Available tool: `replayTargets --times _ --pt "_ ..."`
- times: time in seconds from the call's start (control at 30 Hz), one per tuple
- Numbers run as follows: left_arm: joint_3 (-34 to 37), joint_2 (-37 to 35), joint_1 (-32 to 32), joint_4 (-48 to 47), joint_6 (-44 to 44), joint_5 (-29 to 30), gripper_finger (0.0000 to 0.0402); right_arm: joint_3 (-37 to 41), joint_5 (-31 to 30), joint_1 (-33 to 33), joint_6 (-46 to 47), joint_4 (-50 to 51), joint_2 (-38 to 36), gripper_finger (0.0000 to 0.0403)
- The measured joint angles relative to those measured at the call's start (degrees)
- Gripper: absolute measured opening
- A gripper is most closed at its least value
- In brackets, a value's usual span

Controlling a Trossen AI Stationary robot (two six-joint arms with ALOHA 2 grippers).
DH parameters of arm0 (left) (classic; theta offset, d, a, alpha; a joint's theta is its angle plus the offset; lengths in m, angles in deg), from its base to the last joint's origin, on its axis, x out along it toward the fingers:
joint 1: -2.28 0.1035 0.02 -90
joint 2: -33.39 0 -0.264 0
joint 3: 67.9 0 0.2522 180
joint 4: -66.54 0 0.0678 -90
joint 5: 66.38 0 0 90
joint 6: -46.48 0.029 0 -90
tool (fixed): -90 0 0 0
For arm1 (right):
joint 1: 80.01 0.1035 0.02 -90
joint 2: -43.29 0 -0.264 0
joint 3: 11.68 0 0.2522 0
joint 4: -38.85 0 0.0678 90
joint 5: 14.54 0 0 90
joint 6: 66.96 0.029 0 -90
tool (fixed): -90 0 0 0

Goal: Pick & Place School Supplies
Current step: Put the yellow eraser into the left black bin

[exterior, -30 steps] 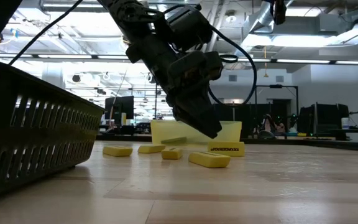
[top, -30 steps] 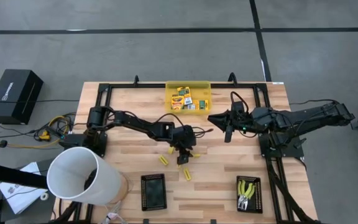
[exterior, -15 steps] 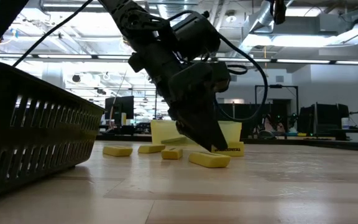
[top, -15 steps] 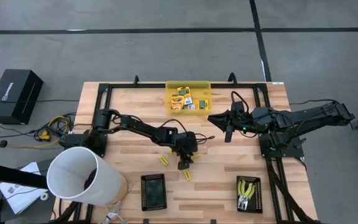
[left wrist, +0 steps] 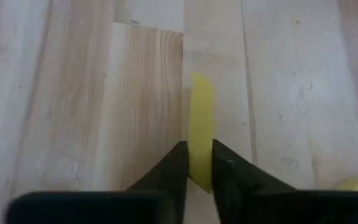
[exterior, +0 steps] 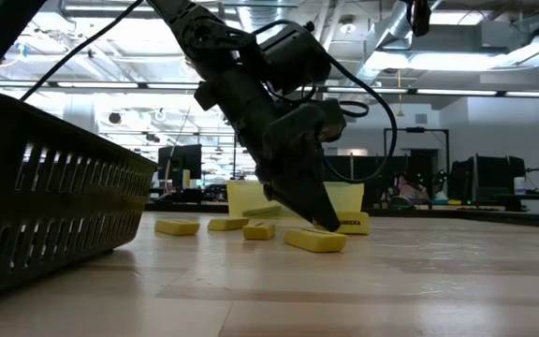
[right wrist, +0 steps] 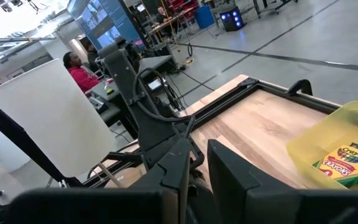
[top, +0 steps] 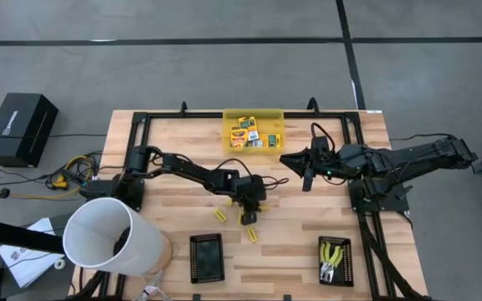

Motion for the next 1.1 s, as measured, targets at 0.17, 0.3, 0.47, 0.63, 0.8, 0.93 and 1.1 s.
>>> replayTargets --times 0.17,0.3,0.47,0.63,0.8,0.93,1.1 --pt "0.0 0.0 0.0 0.0 0.0 0.0 0.0026 0.0 0.0 -0.1 -0.3 0.0 0.0 0.0052" --pt "0.3 -1.2 0.0 -0.9 0.3 -1.3 0.0026 0.0 0.5 -0.9 -0.4 0.0 0.0 0.0052" --pt "0.2 -6.9 0.3 -1.6 5.6 -1.6 0.0026 0.0 1.1 -2.0 -0.4 0.0 0.0 0.0052" --pt "0.2 -14.4 1.1 -6.8 16.6 -5.2 0.0026 0.0 2.2 -2.3 -0.4 0.0 0.0 0.0052" --pt "0.1 -21.1 1.1 -15.9 26.8 -11.2 0.0026 0.0 2.2 -2.4 -0.3 -0.1 0.0 0.0052" --pt "0.1 -25.5 0.2 -24.9 34.7 -13.4 0.0026 0.0 2.2 -2.6 -0.3 -0.4 0.0 0.0052" --pt "0.5 -28.8 -1.2 -34.3 43.3 -13.4 0.0025 0.0 2.2 -2.6 0.4 -0.9 0.0 0.0052"
